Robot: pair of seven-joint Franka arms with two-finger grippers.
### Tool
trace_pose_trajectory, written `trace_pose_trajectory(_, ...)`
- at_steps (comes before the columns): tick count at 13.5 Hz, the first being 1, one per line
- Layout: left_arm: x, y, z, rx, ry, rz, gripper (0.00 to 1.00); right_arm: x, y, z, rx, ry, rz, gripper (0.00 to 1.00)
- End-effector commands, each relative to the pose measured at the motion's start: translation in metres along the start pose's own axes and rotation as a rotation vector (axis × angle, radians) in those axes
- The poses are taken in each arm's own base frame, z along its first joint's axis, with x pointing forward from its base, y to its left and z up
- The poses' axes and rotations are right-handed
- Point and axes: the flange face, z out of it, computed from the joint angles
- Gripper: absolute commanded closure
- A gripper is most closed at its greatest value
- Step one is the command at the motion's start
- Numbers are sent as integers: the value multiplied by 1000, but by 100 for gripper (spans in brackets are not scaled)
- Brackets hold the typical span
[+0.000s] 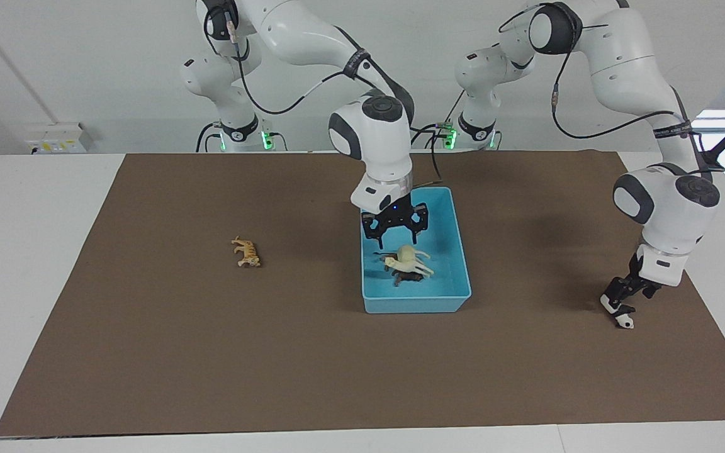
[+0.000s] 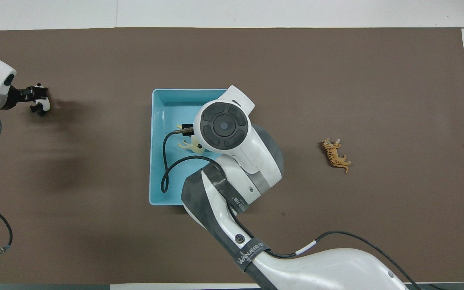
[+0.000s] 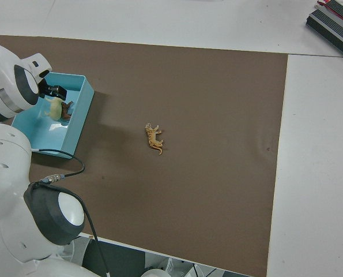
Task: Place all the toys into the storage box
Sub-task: 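Place the cream horse in the box while the left gripper grasps the panda, then withdraw the right gripper toward the orange tiger toy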
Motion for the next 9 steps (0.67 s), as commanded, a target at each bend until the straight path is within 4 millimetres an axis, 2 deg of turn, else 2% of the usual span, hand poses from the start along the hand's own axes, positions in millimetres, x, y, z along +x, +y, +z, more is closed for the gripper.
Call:
trace_pose_trajectory(1, -3, 5, 11, -4, 10, 6, 0, 36, 70, -24, -30, -22, -69, 0)
trace_pose_trajectory(3, -12, 3, 18, -4, 1, 7, 0, 55, 128, -34, -43, -61, -112, 0)
trace_pose_trajectory(5, -22, 5, 24, -6, -7, 9, 1, 60, 171, -42, -55, -106, -194, 0)
trace_pose_trajectory(6, -22, 7, 24, -6, -14, 11, 20, 56, 201, -38, -55, -143, -271, 0)
trace_pose_trajectory(7, -22, 6, 23, -6, -19, 1, 54, 43, 225, -27, -48, -182, -340, 0)
trace_pose_trajectory(8, -21, 4, 22, -5, -30, -2, 89, 28, 239, -15, -40, -210, -387, 0)
trace_pose_trajectory(9, -19, 2, 19, -3, -39, -3, 100, 15, 248, -8, -37, -209, -411, 0)
